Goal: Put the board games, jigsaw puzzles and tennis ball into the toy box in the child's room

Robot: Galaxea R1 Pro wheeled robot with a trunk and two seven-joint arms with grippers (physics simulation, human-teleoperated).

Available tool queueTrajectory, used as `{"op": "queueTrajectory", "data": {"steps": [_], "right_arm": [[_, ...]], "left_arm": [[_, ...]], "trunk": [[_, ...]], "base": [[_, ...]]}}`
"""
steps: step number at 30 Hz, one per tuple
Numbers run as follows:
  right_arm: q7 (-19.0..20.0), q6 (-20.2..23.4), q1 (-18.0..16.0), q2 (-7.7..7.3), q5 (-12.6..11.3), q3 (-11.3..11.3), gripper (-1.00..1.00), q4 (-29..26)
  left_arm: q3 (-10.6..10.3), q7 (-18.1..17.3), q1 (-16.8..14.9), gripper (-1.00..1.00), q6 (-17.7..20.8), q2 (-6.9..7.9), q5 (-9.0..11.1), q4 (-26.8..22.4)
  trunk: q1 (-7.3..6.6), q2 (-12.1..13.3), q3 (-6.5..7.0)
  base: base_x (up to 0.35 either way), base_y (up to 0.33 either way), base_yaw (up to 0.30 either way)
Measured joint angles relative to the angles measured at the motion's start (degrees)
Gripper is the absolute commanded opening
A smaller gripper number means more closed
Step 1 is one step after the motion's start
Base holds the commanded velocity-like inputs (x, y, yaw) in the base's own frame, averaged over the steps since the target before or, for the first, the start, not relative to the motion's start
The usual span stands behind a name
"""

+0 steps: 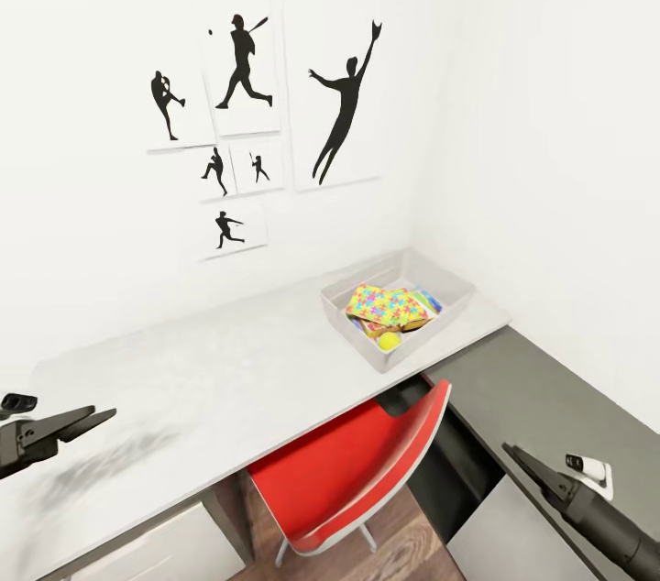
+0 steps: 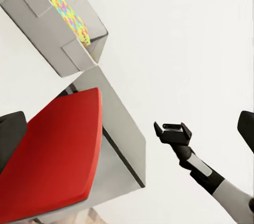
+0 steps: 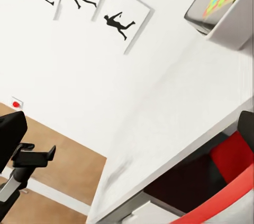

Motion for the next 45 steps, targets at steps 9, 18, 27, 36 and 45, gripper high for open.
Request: {"op": "queueTrajectory", "data": {"steps": [9,18,27,36,45], "right_arm": [[-0.5,0.4,0.0,-0.06,0.4,-0.1,1.0,0.1],[-0.7,0.5,0.0,0.1,0.4,-0.1,1.0,0.1],[-0.6,0.5,0.0,0.07,0.4,-0.1,1.0,0.3],[-0.5,0.5,0.0,-0.01,0.3,-0.3,1.0,0.7],[-0.4,0.4,0.0,-0.13,0.3,-0.5,1.0,1.5]], "left_arm": [[0.1,-1.1,0.0,1.0,-1.1,-0.05,0.1,0.1],[0.1,-1.1,0.0,1.0,-1.4,-0.08,0.1,0.1],[0.4,-1.3,0.0,1.0,-1.4,0.12,0.0,0.1],[0.4,-1.3,0.0,1.0,-1.4,0.37,0.2,0.1],[0.4,-5.5,0.0,1.0,-3.7,0.46,-0.1,0.2]], "trunk": [[0.0,0.0,0.0],[0.0,0.0,0.28],[0.0,0.0,0.97],[0.02,0.0,1.68],[0.0,0.0,2.38]], "base": [[0.0,0.0,0.0],[0.0,0.0,-0.083],[0.0,0.111,-0.193],[-0.098,0.221,-0.2],[-0.086,0.09,-0.201]]}}
